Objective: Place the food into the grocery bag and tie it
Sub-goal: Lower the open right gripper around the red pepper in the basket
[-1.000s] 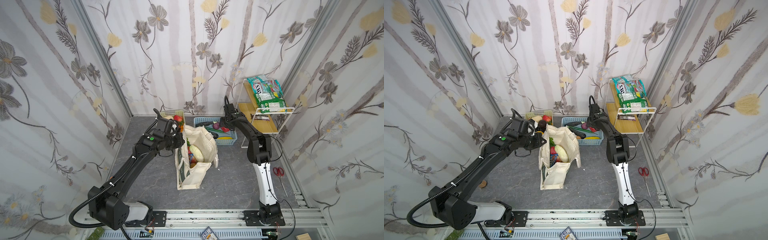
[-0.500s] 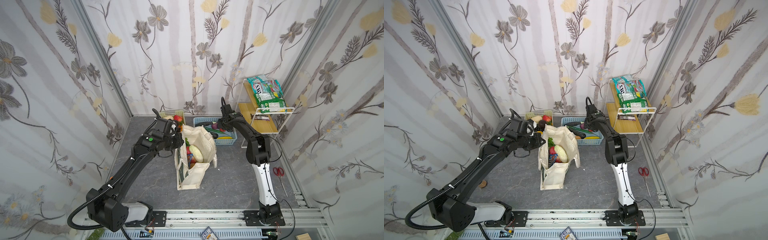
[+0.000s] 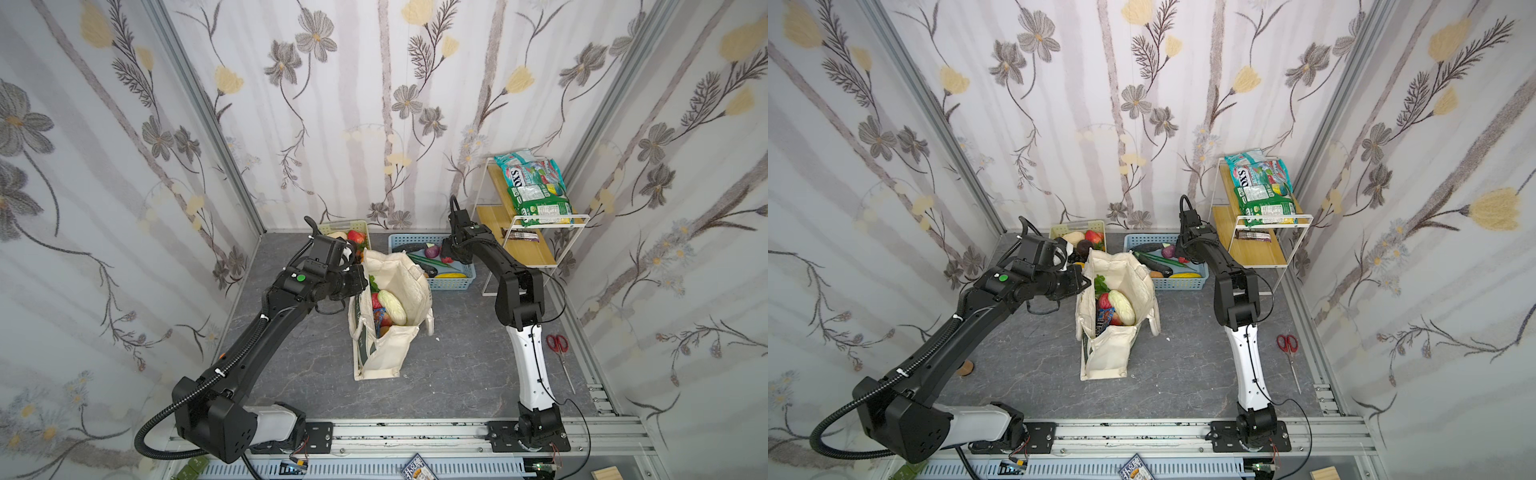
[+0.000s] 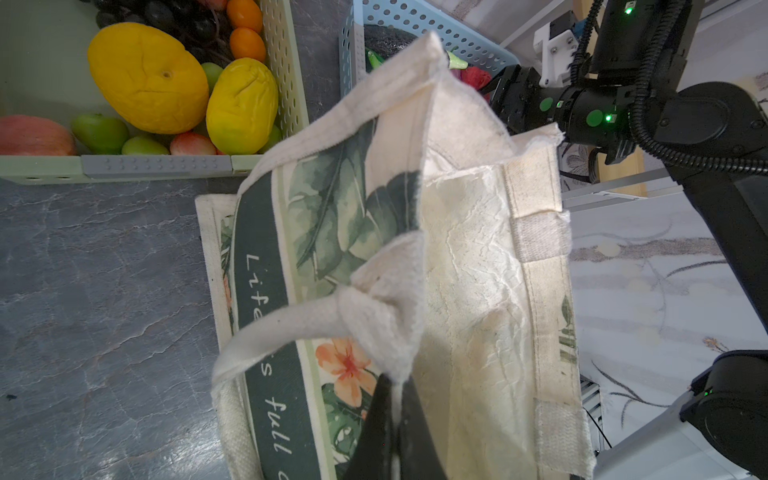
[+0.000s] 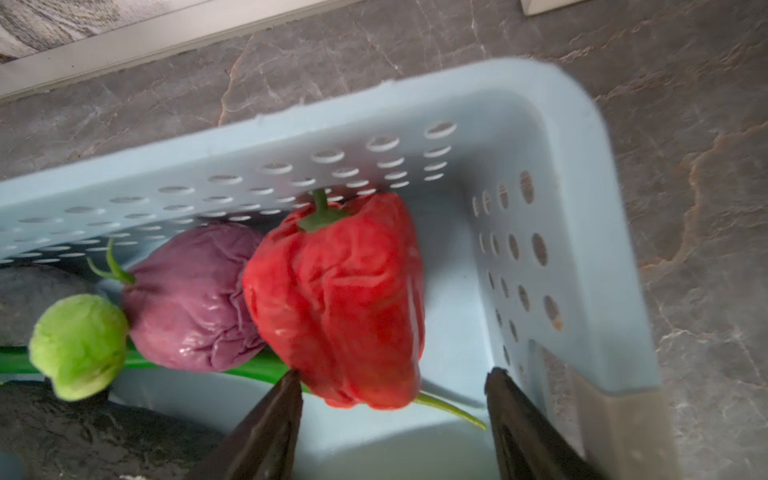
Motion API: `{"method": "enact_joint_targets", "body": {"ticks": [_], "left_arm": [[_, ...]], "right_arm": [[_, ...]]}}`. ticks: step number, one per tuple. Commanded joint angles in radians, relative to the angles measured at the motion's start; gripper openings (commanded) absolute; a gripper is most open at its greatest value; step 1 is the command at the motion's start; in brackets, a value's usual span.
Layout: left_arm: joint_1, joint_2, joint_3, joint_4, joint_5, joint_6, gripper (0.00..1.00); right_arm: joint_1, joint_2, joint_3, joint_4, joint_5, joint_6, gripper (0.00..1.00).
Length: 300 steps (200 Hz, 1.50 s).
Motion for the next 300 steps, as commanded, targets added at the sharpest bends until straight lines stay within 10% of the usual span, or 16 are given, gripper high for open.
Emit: {"method": "enact_joint_targets", "body": {"ticks": [1,180,228,300], "left_arm": [[0.001,0.001,0.006,0.004,0.003,0.006,0.0],[0.022,-0.031,0.008,0.008,-0.01,0.022,0.0],[0.025,-0.026,0.008,0.01,-0.007,0.02,0.0],[0.027,-0.032,0.005,0.01,-0.009,0.019,0.0]], "right_arm": [[0.001,0.004,0.012,0.037,-0.023,-0.013,0.7],[-0.003,0.028,0.038,-0.026,-0.084,-0.047,0.46],[-0.003,0.026,0.038,-0.024,-0.081,-0.034,0.55],[-0.008,0.019,0.037,-0.014,-0.098,-0.03,0.38]]}}
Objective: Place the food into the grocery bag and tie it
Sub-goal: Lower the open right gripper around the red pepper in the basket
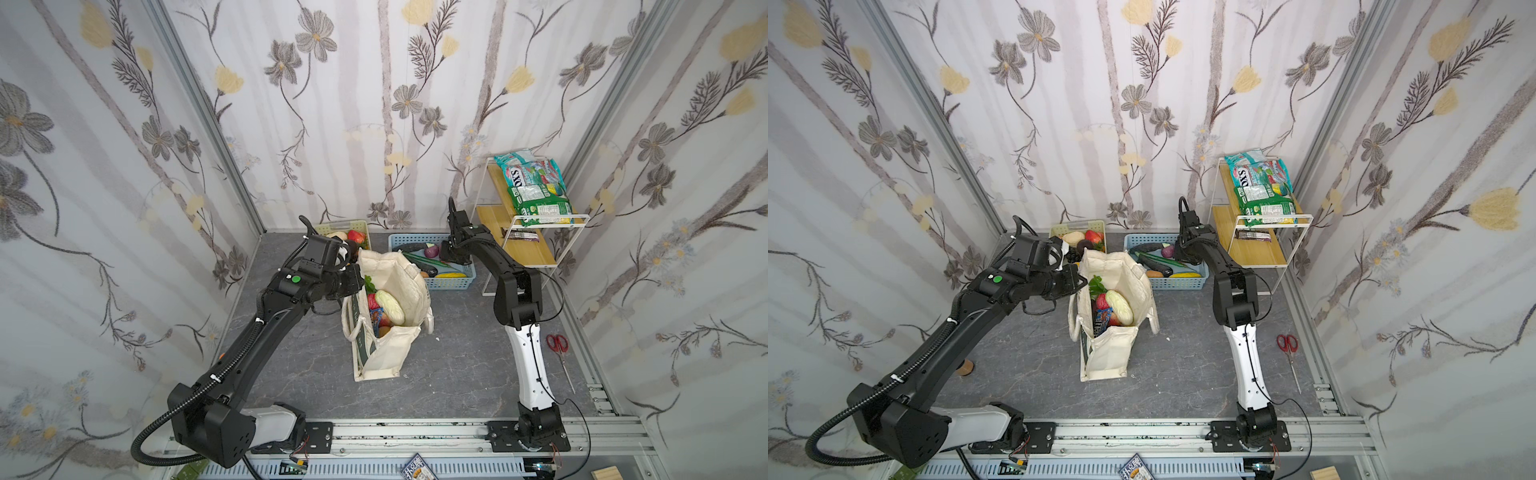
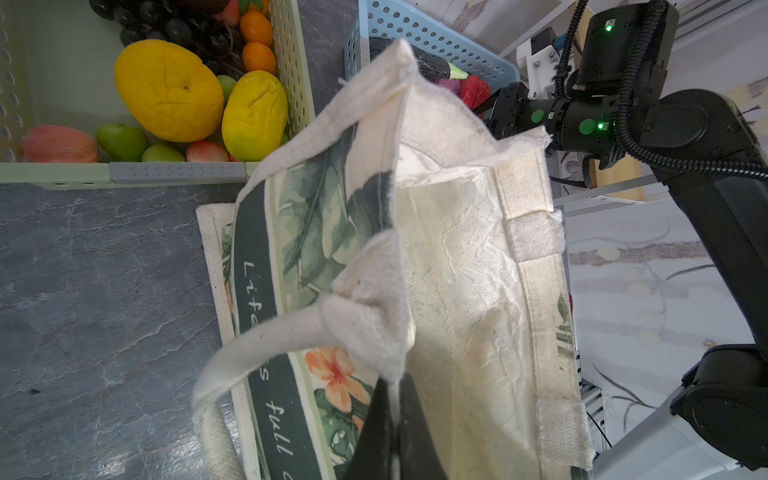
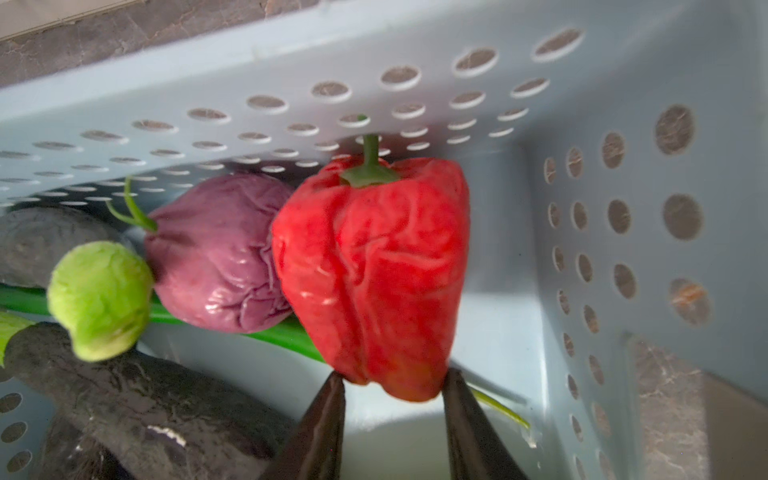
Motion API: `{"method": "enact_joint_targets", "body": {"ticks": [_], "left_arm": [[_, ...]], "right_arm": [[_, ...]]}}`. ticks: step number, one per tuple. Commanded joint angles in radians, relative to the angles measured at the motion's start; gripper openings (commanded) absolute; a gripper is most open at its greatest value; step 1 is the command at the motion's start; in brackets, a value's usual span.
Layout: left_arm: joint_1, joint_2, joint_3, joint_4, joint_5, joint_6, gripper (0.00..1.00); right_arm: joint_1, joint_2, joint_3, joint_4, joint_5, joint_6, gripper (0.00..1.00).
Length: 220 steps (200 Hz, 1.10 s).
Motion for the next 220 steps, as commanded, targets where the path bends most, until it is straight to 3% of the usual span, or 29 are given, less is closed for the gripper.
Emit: {"method": "enact_joint_targets", "body": {"ticks": [1,54,91,103,117,146,187,220], "left_arm": [[0.004,-0.006,0.005,0.022,-0.008,0.003,0.0],[0.003,-0.004,-0.003,0.031,0.001,-0.004,0.0],[0.003,-0.007,-0.006,0.03,0.001,-0.005,0.0],[0.003,-0.009,-0.01,0.031,-0.002,-0.005,0.0],[0.003,-0.006,-0.015,0.039,0.004,-0.011,0.0],[0.003,0.002,-0.01,0.036,0.012,-0.008,0.0],[0.003,-0.013,-0.003,0.02,-0.003,-0.003,0.0],[0.008,-0.038,-0.006,0.015,-0.007,-0.011,0.0]], "right_arm": [[-0.001,-0.006,0.006,0.032,-0.001,0.003,0.38],[0.0,-0.06,-0.004,0.037,-0.007,0.001,0.36],[0.0,-0.124,-0.106,0.057,-0.012,-0.007,0.36],[-0.001,-0.143,-0.151,0.081,-0.009,-0.01,0.41],[-0.001,-0.136,-0.16,0.096,0.0,-0.014,0.54],[-0.003,-0.116,-0.15,0.098,-0.005,0.001,0.62],[0.011,-0.128,-0.177,0.03,-0.022,-0.03,0.57],[0.034,-0.252,-0.377,0.062,-0.026,-0.059,0.52]]}}
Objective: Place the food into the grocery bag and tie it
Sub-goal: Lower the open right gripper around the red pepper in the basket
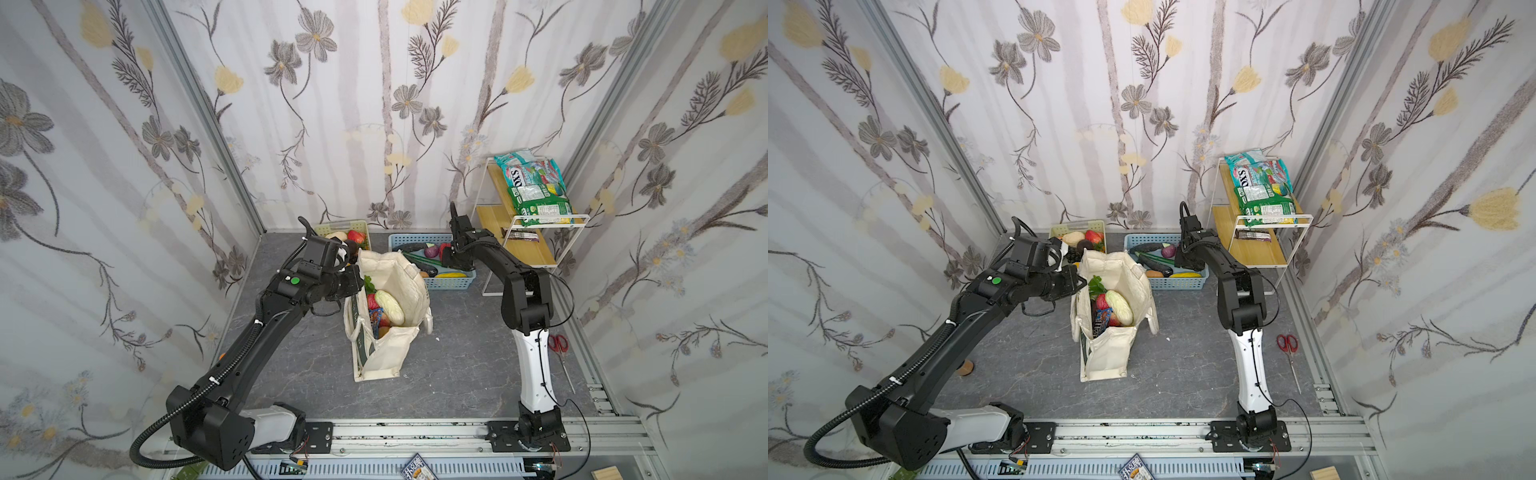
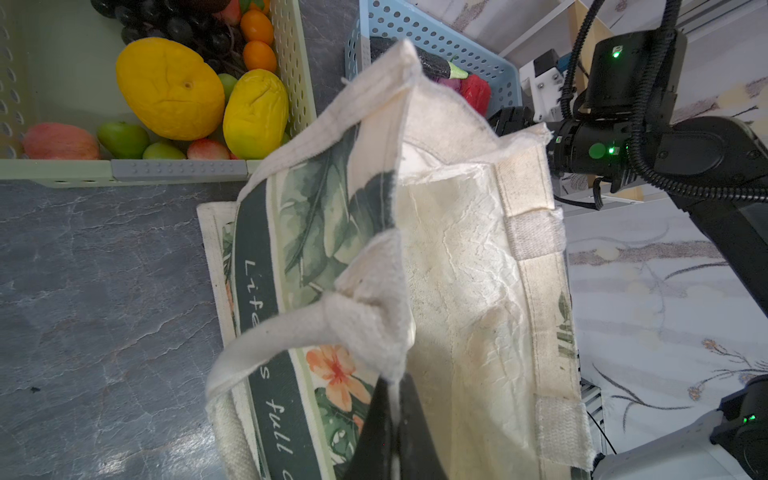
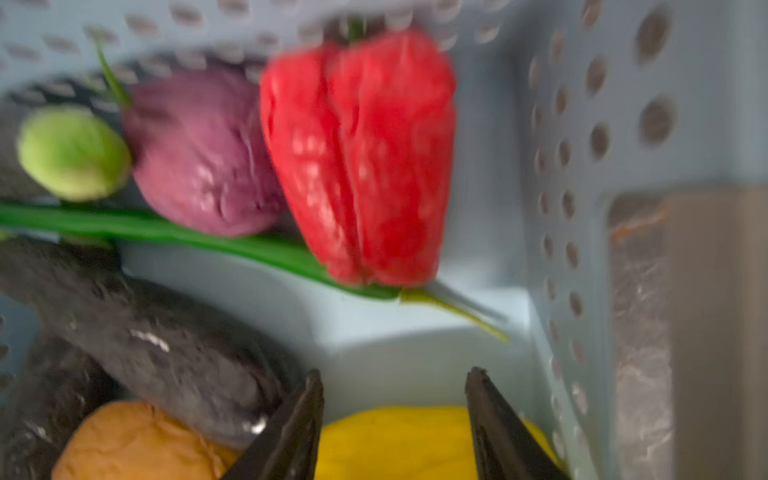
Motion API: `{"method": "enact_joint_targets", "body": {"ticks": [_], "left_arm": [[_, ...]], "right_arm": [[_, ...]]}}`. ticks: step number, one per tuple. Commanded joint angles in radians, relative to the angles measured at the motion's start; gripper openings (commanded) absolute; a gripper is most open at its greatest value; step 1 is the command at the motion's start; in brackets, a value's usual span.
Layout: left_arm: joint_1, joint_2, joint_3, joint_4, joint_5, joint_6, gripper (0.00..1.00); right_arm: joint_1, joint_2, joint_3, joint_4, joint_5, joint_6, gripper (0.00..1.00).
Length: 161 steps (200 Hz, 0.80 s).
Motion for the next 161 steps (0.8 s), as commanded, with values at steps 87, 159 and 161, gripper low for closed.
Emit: {"method": "enact_joint_targets", "body": {"ticks": [87,159,161], "left_arm": [[0.016,-0.045,-0.011,0.001,-0.012,-0.005,0.0],[0.017,-0.043,0.002,-0.003,-0.006,0.001,0.0],[0.017,-0.044,0.002,-0.004,-0.007,0.001,0.0]], "right_arm": [[0.075,-0.247,-0.404,0.031,-0.009,-0.062,0.5],[0.039,-0.252,-0.338,0.066,0.019,0.071,0.66],[0.039,-0.25,-0.336,0.066,0.021,0.077,0.66]]}}
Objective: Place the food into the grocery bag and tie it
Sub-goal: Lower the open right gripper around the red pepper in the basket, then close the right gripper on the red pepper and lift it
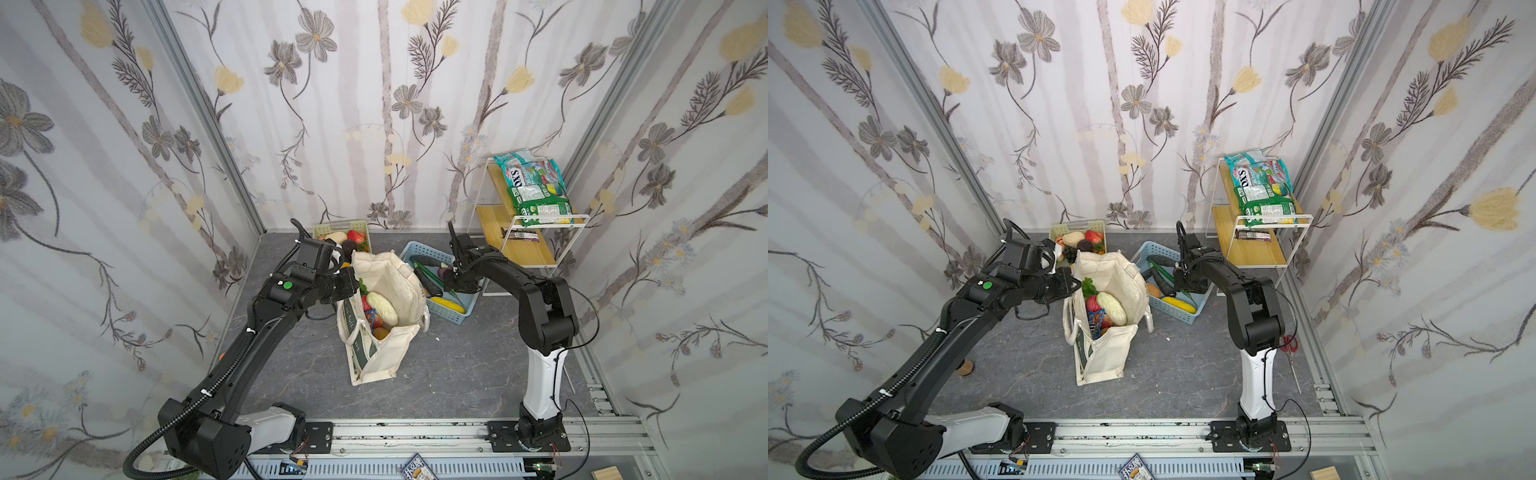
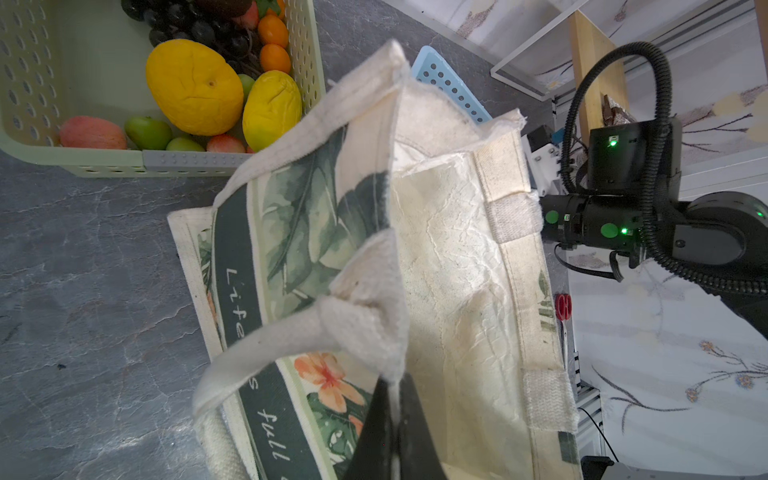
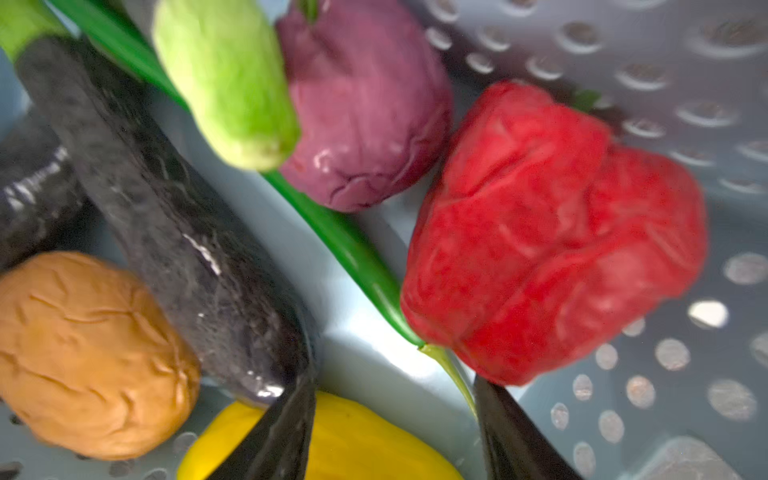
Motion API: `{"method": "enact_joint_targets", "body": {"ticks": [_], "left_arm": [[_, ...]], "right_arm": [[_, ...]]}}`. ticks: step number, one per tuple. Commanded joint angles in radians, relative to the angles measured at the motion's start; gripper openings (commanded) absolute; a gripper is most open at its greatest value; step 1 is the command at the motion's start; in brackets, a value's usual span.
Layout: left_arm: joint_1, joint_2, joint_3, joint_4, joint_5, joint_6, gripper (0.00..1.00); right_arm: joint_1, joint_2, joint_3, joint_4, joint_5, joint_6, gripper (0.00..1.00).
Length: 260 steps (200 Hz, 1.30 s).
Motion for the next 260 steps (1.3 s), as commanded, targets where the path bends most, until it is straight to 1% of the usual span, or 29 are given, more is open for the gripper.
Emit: {"method": "enact_joint_targets", "body": {"ticks": [1,40,67,108,129,153,191,237,260], "left_arm": [[0.0,-0.005,0.014,0.024,-0.005,0.002,0.0],[0.0,-0.011,0.012,0.022,-0.007,0.004,0.0],[0.001,-0.01,0.015,0.023,-0.007,0.008,0.0],[0.003,-0.007,0.015,0.025,-0.009,0.007,0.0],[0.004,0.004,0.018,0.033,0.001,0.006,0.0],[0.004,0.011,0.025,0.034,0.003,0.011,0.0],[0.005,0.005,0.017,0.036,0.002,0.01,0.0],[0.01,0.002,0.013,0.041,0.002,0.008,0.0],[0.01,-0.001,0.008,0.044,0.003,0.007,0.0]], "right_arm": [[-0.002,0.01,0.035,0.038,0.034,0.084,0.66],[-0.005,0.052,0.075,0.039,0.067,0.181,0.69],[-0.012,0.06,0.082,0.04,0.132,0.235,0.7],[-0.021,0.015,0.081,0.066,0.205,0.255,0.72],[-0.039,0.056,0.132,0.061,0.182,0.248,0.73],[-0.047,0.103,0.18,0.057,0.181,0.237,0.74],[-0.061,0.152,0.216,0.046,0.172,0.241,0.74],[-0.062,0.191,0.231,0.049,0.148,0.239,0.68],[-0.064,0.194,0.229,0.053,0.142,0.236,0.64]]}}
